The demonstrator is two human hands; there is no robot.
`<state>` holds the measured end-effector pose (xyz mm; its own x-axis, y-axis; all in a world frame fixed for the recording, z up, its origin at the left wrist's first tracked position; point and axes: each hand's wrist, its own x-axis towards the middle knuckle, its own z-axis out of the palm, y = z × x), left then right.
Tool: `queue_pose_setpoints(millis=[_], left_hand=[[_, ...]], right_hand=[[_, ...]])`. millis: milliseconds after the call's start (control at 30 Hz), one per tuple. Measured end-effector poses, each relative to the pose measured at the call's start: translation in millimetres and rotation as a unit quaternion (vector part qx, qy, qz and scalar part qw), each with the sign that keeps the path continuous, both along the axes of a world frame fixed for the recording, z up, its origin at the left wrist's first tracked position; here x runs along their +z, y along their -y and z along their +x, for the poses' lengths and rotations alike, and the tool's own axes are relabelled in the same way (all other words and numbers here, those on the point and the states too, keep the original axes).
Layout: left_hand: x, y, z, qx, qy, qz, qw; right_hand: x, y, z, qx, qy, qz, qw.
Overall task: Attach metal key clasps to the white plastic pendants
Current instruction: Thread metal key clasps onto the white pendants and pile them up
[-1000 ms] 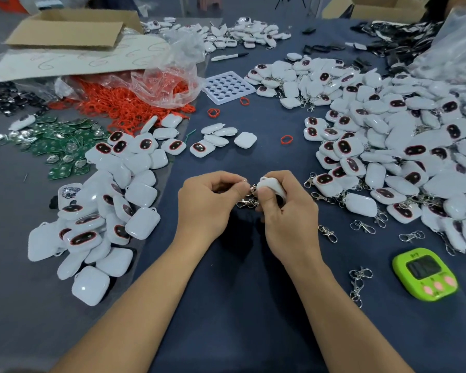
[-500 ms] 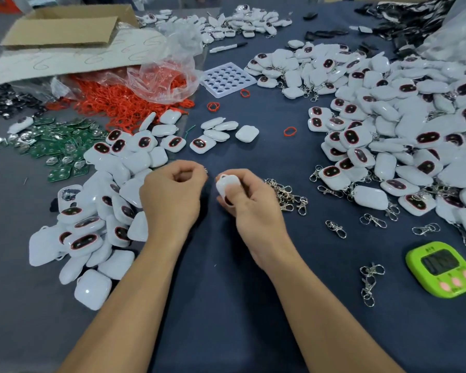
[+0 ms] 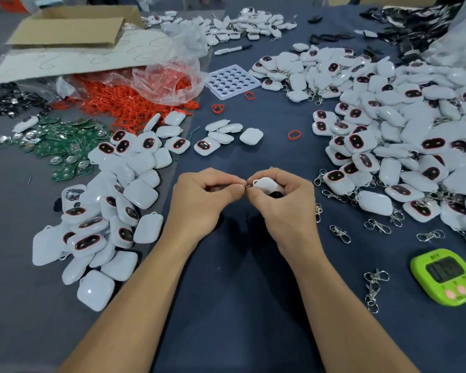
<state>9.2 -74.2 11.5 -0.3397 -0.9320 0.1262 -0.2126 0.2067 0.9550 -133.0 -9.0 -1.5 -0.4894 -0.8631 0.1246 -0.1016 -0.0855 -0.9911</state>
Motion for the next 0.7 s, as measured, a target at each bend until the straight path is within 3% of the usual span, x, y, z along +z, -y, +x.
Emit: queue_pose_setpoints(millis=[367,700], left_hand=[[0.1,-4.6,-1.4,0.006,-0.017,0.047,0.999],[3.3,-5.6,-1.6,0.023,0.054,0.031,0.998]], right_hand=[[4.2,-3.2,7.7,-0.035,-0.064,0.029,0.997],[3.0,-3.6,6.2,-0.045,-0.083,0.021,0.995]])
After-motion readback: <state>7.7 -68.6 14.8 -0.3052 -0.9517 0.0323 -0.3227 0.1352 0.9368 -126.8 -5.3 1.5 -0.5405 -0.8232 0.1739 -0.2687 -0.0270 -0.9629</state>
